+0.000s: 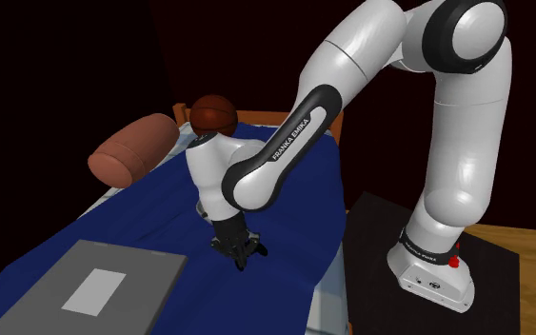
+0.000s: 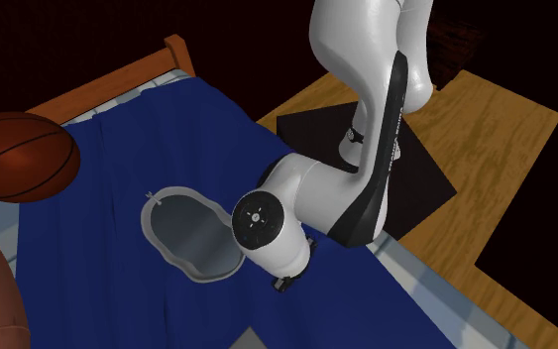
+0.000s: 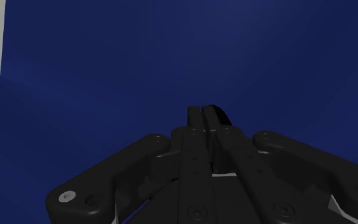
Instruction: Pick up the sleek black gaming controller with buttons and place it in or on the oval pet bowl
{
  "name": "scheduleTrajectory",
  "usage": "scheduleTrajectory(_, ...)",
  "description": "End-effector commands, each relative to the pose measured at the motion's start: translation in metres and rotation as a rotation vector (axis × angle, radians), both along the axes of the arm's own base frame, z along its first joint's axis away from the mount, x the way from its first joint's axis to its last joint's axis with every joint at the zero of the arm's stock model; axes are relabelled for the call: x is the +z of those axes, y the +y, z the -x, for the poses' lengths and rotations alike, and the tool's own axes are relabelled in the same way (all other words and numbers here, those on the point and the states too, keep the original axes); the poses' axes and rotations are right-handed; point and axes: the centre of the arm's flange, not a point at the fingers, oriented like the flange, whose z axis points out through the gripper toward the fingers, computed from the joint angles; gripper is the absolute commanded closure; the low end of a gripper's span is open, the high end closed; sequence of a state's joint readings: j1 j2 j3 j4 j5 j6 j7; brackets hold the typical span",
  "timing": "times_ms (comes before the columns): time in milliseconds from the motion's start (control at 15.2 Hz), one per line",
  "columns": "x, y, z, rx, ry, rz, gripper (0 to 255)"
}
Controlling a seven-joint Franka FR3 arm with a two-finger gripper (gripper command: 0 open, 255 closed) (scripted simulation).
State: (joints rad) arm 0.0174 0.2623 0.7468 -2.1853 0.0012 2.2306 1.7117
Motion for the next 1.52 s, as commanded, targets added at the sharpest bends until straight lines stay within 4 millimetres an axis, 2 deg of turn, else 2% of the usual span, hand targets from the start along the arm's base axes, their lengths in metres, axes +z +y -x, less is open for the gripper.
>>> scheduleTrajectory(0,0.0,0.0,0.0,0.0,0.001,0.001,255)
scheduleTrajectory(198,0.0,0.0,0.0,0.0,0.001,0.001,255)
scheduleTrajectory(264,0.0,0.0,0.0,0.0,0.001,0.001,0)
scheduleTrajectory(396,0.004,-0.03,-0.026,-0.313,0.05,-0.039,0)
scheduleTrajectory(528,0.006,-0.064,-0.041,-0.611,0.098,-0.077,0)
scheduleTrajectory(1056,-0.031,-0.054,-0.031,-0.611,0.098,-0.077,0)
scheduleTrajectory(1452,-0.031,-0.054,-0.031,-0.611,0.098,-0.077,0)
